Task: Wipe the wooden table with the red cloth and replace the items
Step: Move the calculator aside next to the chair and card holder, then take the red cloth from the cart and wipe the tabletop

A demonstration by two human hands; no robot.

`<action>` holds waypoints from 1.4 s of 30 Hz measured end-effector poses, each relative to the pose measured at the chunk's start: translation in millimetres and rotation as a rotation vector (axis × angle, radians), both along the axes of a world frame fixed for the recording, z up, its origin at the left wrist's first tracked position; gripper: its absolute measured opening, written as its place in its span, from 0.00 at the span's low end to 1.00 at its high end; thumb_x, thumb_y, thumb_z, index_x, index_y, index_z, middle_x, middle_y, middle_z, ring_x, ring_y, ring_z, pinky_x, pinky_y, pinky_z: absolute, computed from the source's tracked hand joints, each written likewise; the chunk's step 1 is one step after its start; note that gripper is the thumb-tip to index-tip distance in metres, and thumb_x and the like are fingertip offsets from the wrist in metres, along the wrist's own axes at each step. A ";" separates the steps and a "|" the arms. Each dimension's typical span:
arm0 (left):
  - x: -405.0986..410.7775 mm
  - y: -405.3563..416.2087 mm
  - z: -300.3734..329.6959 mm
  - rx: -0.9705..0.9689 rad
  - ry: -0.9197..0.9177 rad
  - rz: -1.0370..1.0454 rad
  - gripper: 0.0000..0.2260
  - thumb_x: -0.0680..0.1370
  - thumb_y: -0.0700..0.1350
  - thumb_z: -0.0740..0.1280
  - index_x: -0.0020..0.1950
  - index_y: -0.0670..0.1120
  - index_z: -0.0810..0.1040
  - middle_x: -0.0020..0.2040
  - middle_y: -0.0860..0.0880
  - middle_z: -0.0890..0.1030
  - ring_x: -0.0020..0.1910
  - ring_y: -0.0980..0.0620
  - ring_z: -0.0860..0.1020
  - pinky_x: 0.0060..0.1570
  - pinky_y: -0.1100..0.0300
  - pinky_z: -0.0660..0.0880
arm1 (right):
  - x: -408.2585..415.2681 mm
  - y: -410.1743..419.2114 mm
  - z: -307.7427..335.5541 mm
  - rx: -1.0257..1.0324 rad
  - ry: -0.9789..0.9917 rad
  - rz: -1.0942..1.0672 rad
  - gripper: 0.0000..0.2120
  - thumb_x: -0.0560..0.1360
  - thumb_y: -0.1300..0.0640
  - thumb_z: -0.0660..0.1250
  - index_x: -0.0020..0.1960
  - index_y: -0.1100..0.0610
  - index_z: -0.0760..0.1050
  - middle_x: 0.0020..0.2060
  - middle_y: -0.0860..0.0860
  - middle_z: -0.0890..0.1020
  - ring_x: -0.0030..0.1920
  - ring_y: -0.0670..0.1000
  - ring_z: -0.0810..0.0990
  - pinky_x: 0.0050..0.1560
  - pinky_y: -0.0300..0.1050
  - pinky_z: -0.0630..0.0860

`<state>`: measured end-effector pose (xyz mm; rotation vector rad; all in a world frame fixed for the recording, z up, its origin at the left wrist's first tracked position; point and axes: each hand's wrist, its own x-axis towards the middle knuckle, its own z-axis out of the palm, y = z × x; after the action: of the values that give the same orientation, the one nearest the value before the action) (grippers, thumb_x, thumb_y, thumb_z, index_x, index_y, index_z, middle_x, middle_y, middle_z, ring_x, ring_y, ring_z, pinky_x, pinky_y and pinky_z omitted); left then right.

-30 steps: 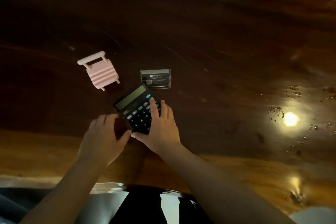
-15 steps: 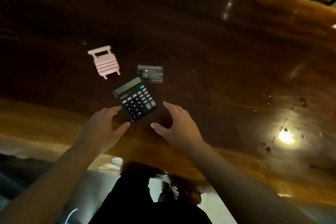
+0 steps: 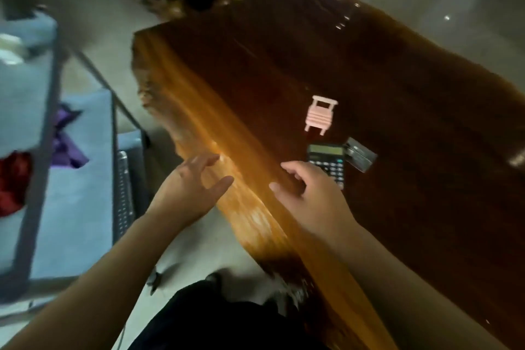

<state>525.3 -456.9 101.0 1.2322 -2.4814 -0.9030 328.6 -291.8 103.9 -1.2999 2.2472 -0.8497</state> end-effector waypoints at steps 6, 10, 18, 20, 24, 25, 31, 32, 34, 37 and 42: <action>106.9 -21.5 25.3 -0.115 0.050 0.251 0.25 0.72 0.60 0.72 0.65 0.50 0.77 0.58 0.51 0.80 0.54 0.51 0.78 0.50 0.60 0.71 | 77.0 -79.6 32.9 -0.053 0.035 0.273 0.26 0.75 0.34 0.64 0.67 0.47 0.76 0.59 0.42 0.81 0.57 0.42 0.77 0.54 0.40 0.77; 188.3 -32.1 33.5 -0.146 0.073 0.419 0.25 0.72 0.61 0.72 0.64 0.50 0.77 0.57 0.51 0.80 0.55 0.50 0.79 0.55 0.53 0.75 | 147.4 -129.8 35.9 -0.080 0.001 0.400 0.22 0.76 0.37 0.68 0.66 0.45 0.78 0.55 0.37 0.79 0.53 0.37 0.75 0.46 0.23 0.68; 340.4 -83.5 17.3 -0.059 0.007 0.765 0.23 0.73 0.59 0.71 0.63 0.48 0.77 0.58 0.47 0.80 0.54 0.47 0.79 0.52 0.52 0.75 | 289.3 -227.0 20.4 -0.008 -0.097 0.613 0.18 0.76 0.43 0.71 0.64 0.47 0.79 0.57 0.44 0.81 0.50 0.42 0.79 0.45 0.31 0.72; 363.8 -101.1 5.0 0.018 -0.009 0.821 0.24 0.73 0.59 0.71 0.65 0.47 0.76 0.60 0.46 0.79 0.56 0.46 0.79 0.54 0.50 0.75 | 315.6 -249.2 11.8 0.032 -0.103 0.626 0.18 0.77 0.44 0.70 0.64 0.48 0.79 0.58 0.45 0.81 0.50 0.44 0.79 0.46 0.36 0.74; 390.4 -138.4 -19.5 0.149 -0.035 0.878 0.26 0.76 0.57 0.69 0.68 0.43 0.73 0.65 0.42 0.77 0.61 0.43 0.77 0.60 0.49 0.73 | 353.3 -291.6 -12.0 0.120 -0.112 0.606 0.17 0.77 0.45 0.71 0.62 0.51 0.80 0.59 0.49 0.82 0.54 0.50 0.81 0.55 0.47 0.78; 393.3 -147.7 -24.5 0.166 -0.046 0.889 0.27 0.76 0.58 0.68 0.68 0.42 0.73 0.65 0.42 0.77 0.62 0.43 0.76 0.60 0.50 0.72 | 360.0 -301.9 -18.5 0.145 -0.112 0.592 0.17 0.76 0.45 0.71 0.62 0.51 0.80 0.59 0.49 0.82 0.55 0.51 0.81 0.55 0.48 0.78; 392.6 -193.5 -42.4 0.352 -0.138 1.003 0.18 0.75 0.55 0.67 0.48 0.39 0.78 0.45 0.41 0.83 0.47 0.39 0.80 0.38 0.55 0.72 | 388.7 -345.1 -52.5 0.245 0.031 0.569 0.22 0.75 0.46 0.73 0.66 0.53 0.78 0.57 0.51 0.82 0.57 0.53 0.80 0.47 0.43 0.72; 391.7 -198.7 -45.0 0.377 -0.133 1.019 0.16 0.74 0.54 0.67 0.42 0.40 0.76 0.38 0.42 0.81 0.41 0.40 0.80 0.32 0.56 0.70 | 392.2 -349.4 -57.2 0.269 0.044 0.571 0.24 0.74 0.46 0.73 0.67 0.55 0.77 0.58 0.53 0.82 0.58 0.55 0.80 0.49 0.44 0.73; 389.5 -205.9 -49.3 0.410 -0.129 1.043 0.16 0.73 0.53 0.68 0.35 0.41 0.73 0.32 0.45 0.76 0.35 0.41 0.78 0.29 0.57 0.68 | 397.3 -356.2 -64.6 0.321 0.066 0.571 0.27 0.73 0.46 0.75 0.68 0.58 0.76 0.60 0.57 0.80 0.60 0.58 0.79 0.55 0.48 0.75; 388.0 -214.7 -51.7 0.478 -0.108 1.072 0.17 0.72 0.52 0.71 0.32 0.42 0.72 0.29 0.45 0.74 0.29 0.44 0.75 0.26 0.58 0.67 | 400.7 -362.7 -71.8 0.343 0.097 0.552 0.24 0.73 0.49 0.75 0.66 0.58 0.78 0.60 0.57 0.77 0.59 0.58 0.79 0.54 0.47 0.74; 388.4 -225.9 -48.2 0.561 -0.006 1.041 0.09 0.71 0.46 0.73 0.39 0.41 0.80 0.35 0.43 0.81 0.34 0.44 0.79 0.27 0.60 0.69 | 401.7 -368.1 -69.5 0.292 -0.075 0.414 0.02 0.70 0.54 0.74 0.42 0.51 0.83 0.40 0.48 0.81 0.44 0.52 0.81 0.36 0.42 0.68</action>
<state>913.8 -682.8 52.7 2.3070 -1.2046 -1.2261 730.3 -659.8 34.3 -1.4846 1.8600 -0.3974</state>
